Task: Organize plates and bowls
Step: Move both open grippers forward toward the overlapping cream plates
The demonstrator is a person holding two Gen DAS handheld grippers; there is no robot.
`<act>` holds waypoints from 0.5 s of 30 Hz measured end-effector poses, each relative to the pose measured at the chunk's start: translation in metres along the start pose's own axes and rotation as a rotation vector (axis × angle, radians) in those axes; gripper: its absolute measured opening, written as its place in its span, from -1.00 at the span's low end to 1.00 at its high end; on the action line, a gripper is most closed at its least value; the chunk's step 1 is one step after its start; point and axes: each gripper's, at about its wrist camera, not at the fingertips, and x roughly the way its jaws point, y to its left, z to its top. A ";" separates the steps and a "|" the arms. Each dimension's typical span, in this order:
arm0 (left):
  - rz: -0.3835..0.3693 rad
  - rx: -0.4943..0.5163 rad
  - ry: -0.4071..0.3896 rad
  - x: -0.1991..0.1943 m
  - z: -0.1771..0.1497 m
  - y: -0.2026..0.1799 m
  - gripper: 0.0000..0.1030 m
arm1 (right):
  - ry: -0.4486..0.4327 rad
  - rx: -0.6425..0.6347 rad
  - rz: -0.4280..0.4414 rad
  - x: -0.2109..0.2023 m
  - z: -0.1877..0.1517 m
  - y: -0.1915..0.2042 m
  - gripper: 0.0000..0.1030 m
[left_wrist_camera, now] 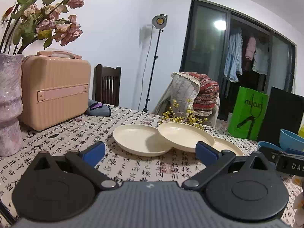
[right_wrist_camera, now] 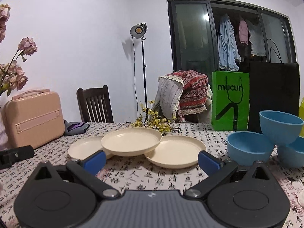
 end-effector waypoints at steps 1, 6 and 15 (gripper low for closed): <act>0.002 -0.003 0.003 0.004 0.003 0.001 1.00 | -0.003 -0.002 -0.005 0.003 0.002 0.001 1.00; 0.008 -0.013 0.018 0.020 0.015 0.002 1.00 | -0.001 0.001 -0.016 0.019 0.011 0.007 1.00; 0.035 -0.027 0.044 0.053 0.038 -0.001 1.00 | 0.007 0.020 -0.038 0.047 0.026 0.010 1.00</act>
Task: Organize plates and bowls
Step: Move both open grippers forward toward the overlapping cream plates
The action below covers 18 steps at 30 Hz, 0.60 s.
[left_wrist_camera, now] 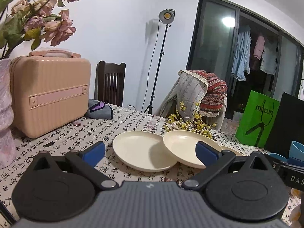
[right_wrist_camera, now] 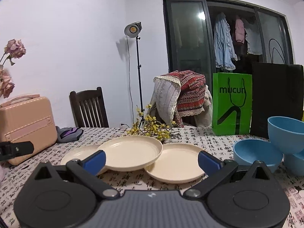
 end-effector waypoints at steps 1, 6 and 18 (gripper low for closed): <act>0.003 -0.003 0.002 0.003 0.002 -0.001 1.00 | 0.000 0.000 -0.003 0.003 0.002 0.001 1.00; 0.029 -0.033 0.001 0.025 0.007 -0.003 1.00 | 0.004 0.016 -0.011 0.024 0.010 0.004 1.00; 0.078 -0.085 0.017 0.085 -0.018 0.012 1.00 | 0.004 0.050 -0.032 0.075 -0.016 -0.008 1.00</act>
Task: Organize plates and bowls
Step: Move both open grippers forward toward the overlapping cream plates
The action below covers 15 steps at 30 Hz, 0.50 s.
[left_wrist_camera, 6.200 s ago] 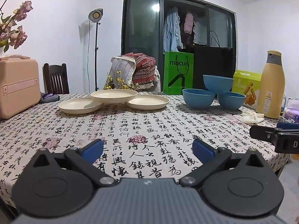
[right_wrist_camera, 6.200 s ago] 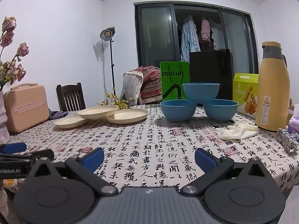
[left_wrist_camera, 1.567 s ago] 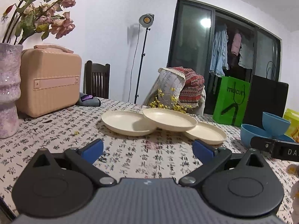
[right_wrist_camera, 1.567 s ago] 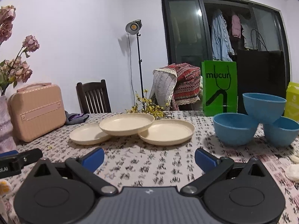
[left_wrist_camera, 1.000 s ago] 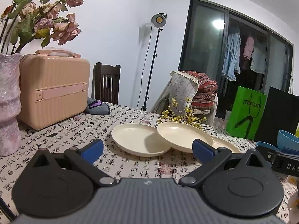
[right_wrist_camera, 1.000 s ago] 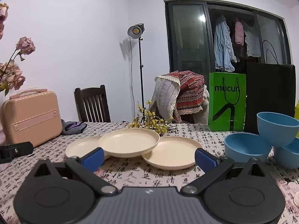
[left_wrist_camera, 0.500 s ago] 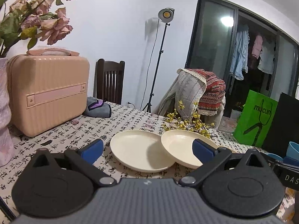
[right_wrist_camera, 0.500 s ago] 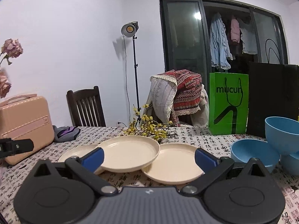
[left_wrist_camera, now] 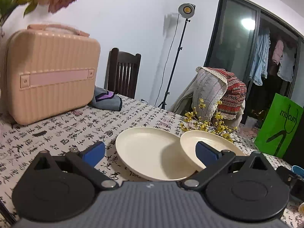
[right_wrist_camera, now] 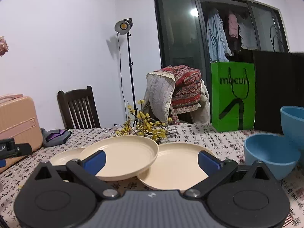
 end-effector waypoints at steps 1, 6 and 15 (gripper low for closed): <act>-0.002 0.003 0.003 0.003 -0.003 0.001 1.00 | 0.003 0.008 0.006 0.002 -0.002 -0.003 1.00; -0.020 0.017 0.019 0.007 -0.012 0.001 1.00 | 0.016 0.020 0.009 0.008 -0.013 -0.008 1.00; 0.000 0.007 0.026 0.012 -0.018 0.007 1.00 | 0.033 -0.003 0.023 0.008 -0.024 -0.004 1.00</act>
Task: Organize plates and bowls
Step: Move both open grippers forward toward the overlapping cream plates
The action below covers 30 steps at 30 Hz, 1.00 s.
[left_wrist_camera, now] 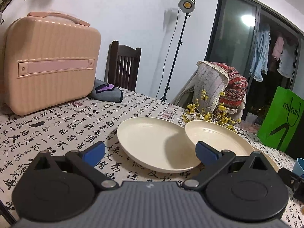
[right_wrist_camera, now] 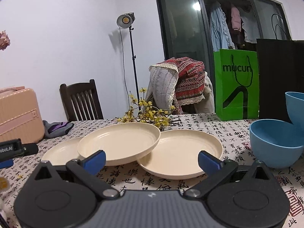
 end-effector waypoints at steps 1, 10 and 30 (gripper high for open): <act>0.002 0.000 0.005 0.001 -0.001 0.000 1.00 | 0.000 0.000 -0.001 0.000 0.000 0.000 1.00; 0.014 0.035 0.016 0.006 -0.007 -0.007 1.00 | 0.007 0.003 0.004 0.005 -0.003 -0.002 1.00; 0.026 0.034 0.023 0.000 0.041 -0.042 1.00 | 0.002 0.126 -0.039 0.014 0.003 -0.037 1.00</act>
